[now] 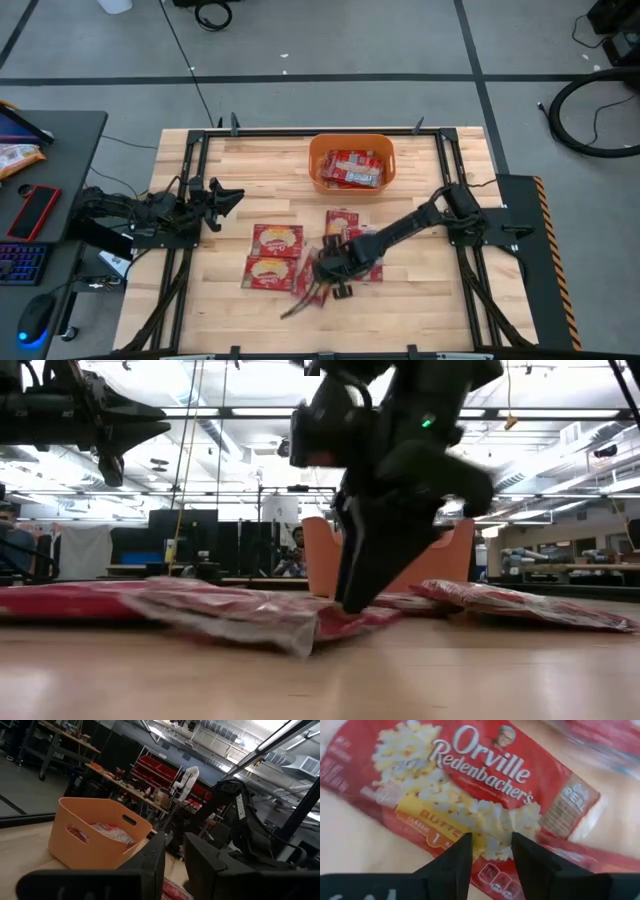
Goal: Sort popcorn bags into baskets
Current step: Move the bottom popcorn pack to the center of the table, then stack the popcorn bag on top of the other popcorn bag into the orange container
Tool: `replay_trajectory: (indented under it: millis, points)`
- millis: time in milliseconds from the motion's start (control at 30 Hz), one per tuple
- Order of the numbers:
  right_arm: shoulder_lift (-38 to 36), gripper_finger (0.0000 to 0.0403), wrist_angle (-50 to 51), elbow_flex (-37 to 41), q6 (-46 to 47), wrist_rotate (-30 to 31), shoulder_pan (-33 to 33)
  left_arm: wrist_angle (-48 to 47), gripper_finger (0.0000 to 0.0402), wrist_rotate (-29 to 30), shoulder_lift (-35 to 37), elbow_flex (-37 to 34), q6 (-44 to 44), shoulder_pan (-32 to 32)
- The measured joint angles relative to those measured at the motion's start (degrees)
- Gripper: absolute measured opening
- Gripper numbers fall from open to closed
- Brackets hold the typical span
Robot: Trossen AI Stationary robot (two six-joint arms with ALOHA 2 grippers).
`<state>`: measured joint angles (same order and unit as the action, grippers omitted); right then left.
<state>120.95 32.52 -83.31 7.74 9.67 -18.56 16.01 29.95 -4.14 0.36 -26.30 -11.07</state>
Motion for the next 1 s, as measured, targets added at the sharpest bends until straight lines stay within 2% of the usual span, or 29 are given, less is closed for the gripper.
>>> replay_trajectory:
  millis: [100, 200, 433, 600, 733, 1000]
  points:
    - [0.0, 0.0144, 1.98, 0.01, 5.44, 4.61, 2.23, 0.0, 0.0073, 0.0, 0.02, 0.02, -0.02, 0.0]
    - [0.01, 0.0144, 2.08, 0.0, 6.67, 6.18, 4.09, -0.02, 0.0073, 0.0, 0.01, 0.02, -0.02, 0.0]
    - [-1.67, 0.0143, 2.73, -4.58, -0.12, 10.49, 3.8, -0.03, 0.0073, -0.01, 0.0, 0.02, 0.01, 0.01]
    - [-1.93, 0.0144, -0.24, -6.79, -8.01, 5.61, 0.88, 0.08, 0.0073, 0.0, 0.0, 0.02, 0.0, 0.02]
    - [-1.92, 0.0152, -6.38, -5.75, -9.92, 3.79, -1.99, 0.05, 0.0073, 0.0, 0.01, 0.02, 0.01, 0.01]
    - [-1.97, 0.0217, -13.3, -2.71, -7.57, 4.93, -5.36, 0.04, 0.0073, -0.02, 0.02, 0.02, -0.02, 0.0]
